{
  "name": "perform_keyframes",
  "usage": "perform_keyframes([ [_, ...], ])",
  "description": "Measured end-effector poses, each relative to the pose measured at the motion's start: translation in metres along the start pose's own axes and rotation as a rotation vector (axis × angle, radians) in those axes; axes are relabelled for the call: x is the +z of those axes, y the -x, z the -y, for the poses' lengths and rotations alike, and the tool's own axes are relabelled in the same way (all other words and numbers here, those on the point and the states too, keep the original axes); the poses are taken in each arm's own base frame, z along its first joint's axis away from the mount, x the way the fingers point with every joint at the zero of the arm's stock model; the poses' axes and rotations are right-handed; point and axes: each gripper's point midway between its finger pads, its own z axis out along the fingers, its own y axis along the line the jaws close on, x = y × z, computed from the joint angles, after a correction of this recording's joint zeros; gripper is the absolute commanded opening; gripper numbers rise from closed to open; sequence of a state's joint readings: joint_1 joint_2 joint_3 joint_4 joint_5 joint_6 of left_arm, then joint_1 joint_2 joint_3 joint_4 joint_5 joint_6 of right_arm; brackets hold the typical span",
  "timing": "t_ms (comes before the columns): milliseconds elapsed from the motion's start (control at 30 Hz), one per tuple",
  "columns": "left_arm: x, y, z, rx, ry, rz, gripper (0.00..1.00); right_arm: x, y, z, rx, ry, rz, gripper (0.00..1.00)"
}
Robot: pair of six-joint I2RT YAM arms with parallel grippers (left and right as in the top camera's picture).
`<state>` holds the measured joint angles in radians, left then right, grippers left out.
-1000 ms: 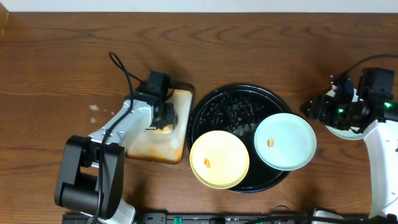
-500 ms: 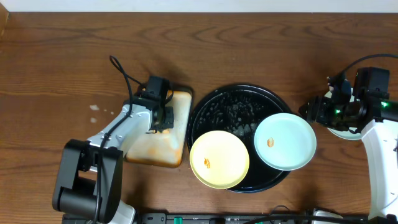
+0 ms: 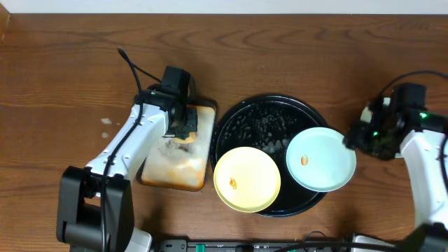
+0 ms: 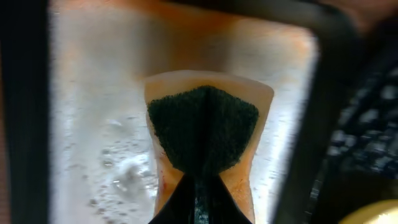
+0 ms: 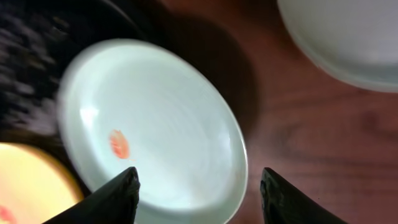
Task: Clean dirty plates on tray and stack at the side
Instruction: 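Grasp the rim of the second pale green plate with the right gripper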
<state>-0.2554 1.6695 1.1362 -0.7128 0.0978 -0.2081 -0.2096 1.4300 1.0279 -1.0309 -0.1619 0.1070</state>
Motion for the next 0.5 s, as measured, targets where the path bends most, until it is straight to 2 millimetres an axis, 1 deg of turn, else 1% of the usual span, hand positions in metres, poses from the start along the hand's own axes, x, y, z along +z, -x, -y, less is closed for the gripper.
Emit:
perform_keyframes([
  [133,-0.004,-0.007,0.009,-0.002,-0.048,-0.042,0.08,0.033,-0.025,0.012,0.049,-0.036,-0.108,0.58],
  [233,-0.013,-0.008,0.012,-0.003,-0.063,-0.063,0.08,0.042,-0.031,0.016,0.074,-0.048,-0.128,0.57],
  [267,-0.017,-0.006,0.014,-0.003,-0.068,-0.064,0.08,0.043,-0.03,0.016,0.08,-0.051,-0.125,0.53],
  [333,-0.026,0.001,0.017,-0.002,-0.076,-0.055,0.08,0.044,-0.027,0.016,0.086,-0.052,-0.112,0.47],
  [400,-0.036,0.009,0.02,-0.001,-0.082,-0.035,0.08,0.045,-0.022,0.017,0.09,-0.054,-0.09,0.36],
  [433,-0.04,0.013,0.022,0.0,-0.087,-0.025,0.08,0.046,-0.02,0.017,0.088,-0.055,-0.079,0.29],
  [500,-0.045,0.018,0.023,0.001,-0.092,-0.01,0.08,0.051,-0.019,0.018,0.092,-0.056,-0.064,0.22],
])
